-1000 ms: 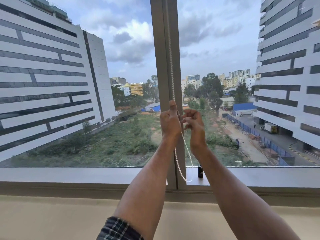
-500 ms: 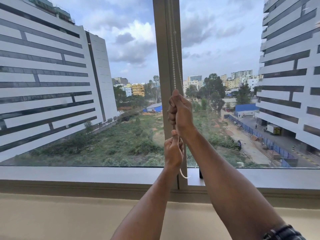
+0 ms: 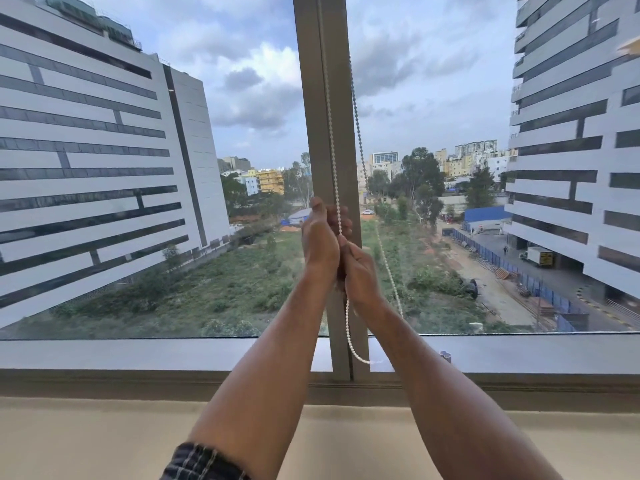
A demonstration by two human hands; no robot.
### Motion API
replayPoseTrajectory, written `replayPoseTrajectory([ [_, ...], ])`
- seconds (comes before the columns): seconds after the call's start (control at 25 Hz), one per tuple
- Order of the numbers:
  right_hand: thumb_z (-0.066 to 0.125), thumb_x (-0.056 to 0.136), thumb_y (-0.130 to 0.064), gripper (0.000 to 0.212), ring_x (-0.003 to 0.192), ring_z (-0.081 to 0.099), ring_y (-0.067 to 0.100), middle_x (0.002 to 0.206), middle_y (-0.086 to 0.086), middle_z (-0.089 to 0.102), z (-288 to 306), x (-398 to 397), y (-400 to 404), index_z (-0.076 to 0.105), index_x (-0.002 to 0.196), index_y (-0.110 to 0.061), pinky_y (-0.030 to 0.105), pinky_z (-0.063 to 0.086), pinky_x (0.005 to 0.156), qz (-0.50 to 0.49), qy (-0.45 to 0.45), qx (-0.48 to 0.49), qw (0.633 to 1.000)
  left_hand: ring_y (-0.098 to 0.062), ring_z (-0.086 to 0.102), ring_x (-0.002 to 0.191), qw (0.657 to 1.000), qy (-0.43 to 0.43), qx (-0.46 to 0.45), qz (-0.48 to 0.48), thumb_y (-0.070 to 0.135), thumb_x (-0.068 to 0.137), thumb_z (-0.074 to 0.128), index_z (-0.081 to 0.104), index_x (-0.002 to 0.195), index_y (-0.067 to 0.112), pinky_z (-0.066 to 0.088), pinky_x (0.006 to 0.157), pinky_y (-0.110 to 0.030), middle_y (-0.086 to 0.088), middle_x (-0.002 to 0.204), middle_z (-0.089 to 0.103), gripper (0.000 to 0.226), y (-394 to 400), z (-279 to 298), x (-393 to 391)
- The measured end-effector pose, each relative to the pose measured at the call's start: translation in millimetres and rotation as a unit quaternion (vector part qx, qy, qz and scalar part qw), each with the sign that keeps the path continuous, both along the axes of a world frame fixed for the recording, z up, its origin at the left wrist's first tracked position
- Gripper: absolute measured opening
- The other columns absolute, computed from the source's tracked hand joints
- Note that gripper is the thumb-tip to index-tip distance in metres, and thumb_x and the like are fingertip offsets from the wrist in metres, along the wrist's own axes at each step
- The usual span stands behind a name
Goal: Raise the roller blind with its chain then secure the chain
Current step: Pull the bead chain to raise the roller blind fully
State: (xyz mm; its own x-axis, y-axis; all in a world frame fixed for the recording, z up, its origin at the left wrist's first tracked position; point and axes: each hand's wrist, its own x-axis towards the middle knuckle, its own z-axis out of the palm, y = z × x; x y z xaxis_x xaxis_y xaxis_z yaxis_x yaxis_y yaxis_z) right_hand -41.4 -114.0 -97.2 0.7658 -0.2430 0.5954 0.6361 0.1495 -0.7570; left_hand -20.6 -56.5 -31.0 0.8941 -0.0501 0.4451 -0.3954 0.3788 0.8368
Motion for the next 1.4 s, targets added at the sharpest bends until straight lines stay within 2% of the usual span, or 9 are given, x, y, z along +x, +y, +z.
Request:
replayPoseTrajectory([
  [0.2, 0.043, 0.109, -0.014, 0.043, 0.035, 0.029, 0.003, 0.049, -0.008, 0.041, -36, 1, -18, 0.054, 0.068, -0.020, 0.017, 0.025, 0.034, -0.020, 0.048, -0.035, 0.998, -0.014, 0.017, 0.040, 0.993, -0.016, 0.102, -0.061, 0.063, 0.102, 0.036, 0.035, 0.047, 0.025, 0.015, 0.044, -0.026, 0.003, 0.047, 0.028, 0.067, -22, 10, -6],
  [0.4, 0.042, 0.101, -0.011, 0.042, 0.051, 0.045, -0.004, 0.056, -0.018, 0.056, -55, -3, -33, 0.070, 0.078, -0.032, 0.010, 0.036, 0.050, 0.004, 0.062, -0.073, 0.995, -0.012, 0.017, 0.038, 0.995, -0.065, 0.065, -0.024, 0.063, 0.098, 0.043, 0.032, 0.041, 0.028, 0.014, 0.043, -0.026, 0.008, 0.042, 0.025, 0.068, -29, -30, 1],
  [0.52, 0.044, 0.087, -0.001, 0.025, 0.061, 0.053, -0.003, 0.071, -0.015, 0.064, -40, -4, -41, 0.064, 0.098, -0.011, 0.015, 0.040, 0.057, -0.064, 0.043, -0.015, 0.997, -0.013, 0.020, 0.038, 0.996, -0.055, 0.069, -0.001, 0.067, 0.094, 0.045, 0.032, 0.041, 0.027, 0.016, 0.045, -0.028, 0.009, 0.042, 0.026, 0.067, -27, -44, 6],
  [0.68, 0.041, 0.104, -0.006, 0.026, 0.068, 0.059, 0.016, 0.085, 0.006, 0.065, 21, -7, -49, 0.064, 0.117, -0.005, 0.029, 0.041, 0.060, -0.084, 0.014, 0.055, 0.995, -0.013, 0.019, 0.039, 0.997, -0.050, 0.067, 0.000, 0.060, 0.097, 0.042, 0.032, 0.040, 0.026, 0.013, 0.047, -0.033, 0.011, 0.040, 0.025, 0.067, -21, -81, 5],
  [0.8, 0.035, 0.112, -0.032, 0.041, 0.060, 0.059, 0.021, 0.077, 0.010, 0.066, 66, -10, -34, 0.067, 0.107, -0.007, 0.030, 0.045, 0.056, -0.016, 0.006, 0.012, 1.000, -0.010, 0.018, 0.038, 0.997, -0.029, 0.076, -0.018, 0.066, 0.093, 0.044, 0.031, 0.041, 0.026, 0.015, 0.043, -0.023, 0.011, 0.041, 0.025, 0.067, -20, -105, -2],
  [0.96, 0.040, 0.110, -0.043, 0.050, 0.041, 0.029, 0.011, 0.052, -0.005, 0.037, 78, -6, -10, 0.056, 0.071, -0.017, 0.020, 0.024, 0.041, 0.050, 0.011, -0.025, 0.998, -0.012, 0.015, 0.045, 0.995, -0.029, 0.091, -0.014, 0.072, 0.091, 0.043, 0.030, 0.045, 0.027, 0.010, 0.048, -0.036, 0.009, 0.044, 0.024, 0.066, -22, -114, -12],
  [1.04, 0.042, 0.109, -0.044, 0.051, 0.038, 0.021, 0.008, 0.049, -0.008, 0.031, 70, -5, -4, 0.043, 0.063, -0.022, 0.016, 0.019, 0.039, 0.036, -0.010, -0.005, 0.999, -0.014, 0.018, 0.044, 0.994, -0.050, 0.101, 0.012, 0.069, 0.094, 0.038, 0.032, 0.048, 0.027, 0.012, 0.048, -0.034, 0.008, 0.045, 0.026, 0.063, -18, -116, -13],
  [1.24, 0.048, 0.105, -0.046, 0.049, 0.038, 0.022, 0.006, 0.050, -0.010, 0.032, 59, -4, -6, 0.041, 0.062, -0.023, 0.017, 0.020, 0.036, 0.033, -0.050, 0.001, 0.998, -0.007, 0.048, 0.056, 0.980, -0.070, 0.128, 0.138, 0.050, 0.100, 0.028, 0.060, 0.067, 0.016, 0.038, 0.055, -0.024, 0.001, 0.062, 0.054, 0.057, 2, -107, 2],
  [1.4, 0.044, 0.111, -0.020, 0.050, 0.043, 0.053, 0.003, 0.050, -0.011, 0.058, 24, 5, -7, 0.064, 0.066, -0.026, 0.018, 0.044, 0.042, 0.002, -0.025, 0.010, 1.000, -0.021, 0.068, 0.074, 0.983, -0.076, 0.096, 0.140, 0.049, 0.102, 0.033, 0.071, 0.081, 0.016, 0.054, 0.070, -0.036, -0.005, 0.077, 0.071, 0.055, 3, -42, 9],
])
